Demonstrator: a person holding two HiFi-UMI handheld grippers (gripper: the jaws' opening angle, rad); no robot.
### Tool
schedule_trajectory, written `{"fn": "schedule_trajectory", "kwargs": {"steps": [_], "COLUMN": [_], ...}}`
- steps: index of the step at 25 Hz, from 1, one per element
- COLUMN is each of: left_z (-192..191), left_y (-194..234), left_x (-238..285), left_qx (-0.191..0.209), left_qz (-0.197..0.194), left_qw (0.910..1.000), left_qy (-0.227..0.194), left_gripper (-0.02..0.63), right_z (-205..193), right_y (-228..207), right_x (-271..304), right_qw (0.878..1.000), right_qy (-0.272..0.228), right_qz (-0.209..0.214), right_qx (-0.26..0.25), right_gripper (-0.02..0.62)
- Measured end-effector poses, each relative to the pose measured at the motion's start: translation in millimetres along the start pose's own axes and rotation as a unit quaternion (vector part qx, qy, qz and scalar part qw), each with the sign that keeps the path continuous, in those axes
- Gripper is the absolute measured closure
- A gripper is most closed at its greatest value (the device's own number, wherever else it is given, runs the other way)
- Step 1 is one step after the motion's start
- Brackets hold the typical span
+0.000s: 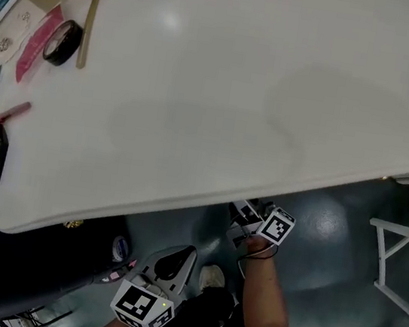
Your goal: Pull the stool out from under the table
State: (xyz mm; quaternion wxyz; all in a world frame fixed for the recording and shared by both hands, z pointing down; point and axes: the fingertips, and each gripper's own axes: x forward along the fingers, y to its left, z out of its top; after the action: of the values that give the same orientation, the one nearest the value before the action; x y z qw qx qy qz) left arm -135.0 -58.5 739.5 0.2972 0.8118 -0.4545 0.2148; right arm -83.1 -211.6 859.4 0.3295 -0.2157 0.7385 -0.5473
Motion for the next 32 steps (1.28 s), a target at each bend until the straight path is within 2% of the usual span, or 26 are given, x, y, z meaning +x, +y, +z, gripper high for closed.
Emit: {"fn": "schedule_trajectory", "kwargs": {"steps": [6,12,23,29,32], "left_z": [4,5,5,16,18], "left_y": [1,-12,-92,-136,-150], "left_x": [-2,-9,-16,-14,-17], "left_qx": [-0.005,-0.008,0.018,0.046,0.048], "left_qz": [0.007,0.007,-0.025,-0.046,-0.049], "left_qw": [1.0,0.9999,0.9991,0.9977,0.9976], "left_qy": [-0.003,0.002,0.028,0.021,0.013], "left_gripper": [0.601,0.601,0.601,0.6,0.6], "right_z": [-4,-17,-25,-32,-37], "right_y": [2,12,43,60,67], "right_x": [-7,-49,-187,-248,-279], "right_qw": [1.0,1.0,0.997,0.994,0.993], "right_qy": [0.006,0.009,0.054,0.096,0.098], "right_qz": [-0.001,-0.018,-0.024,-0.025,-0.031], "right_qx": [0.007,0.011,0.04,0.052,0.063], "right_gripper": [0.184,0.186,0.184,0.184,0.184]}}
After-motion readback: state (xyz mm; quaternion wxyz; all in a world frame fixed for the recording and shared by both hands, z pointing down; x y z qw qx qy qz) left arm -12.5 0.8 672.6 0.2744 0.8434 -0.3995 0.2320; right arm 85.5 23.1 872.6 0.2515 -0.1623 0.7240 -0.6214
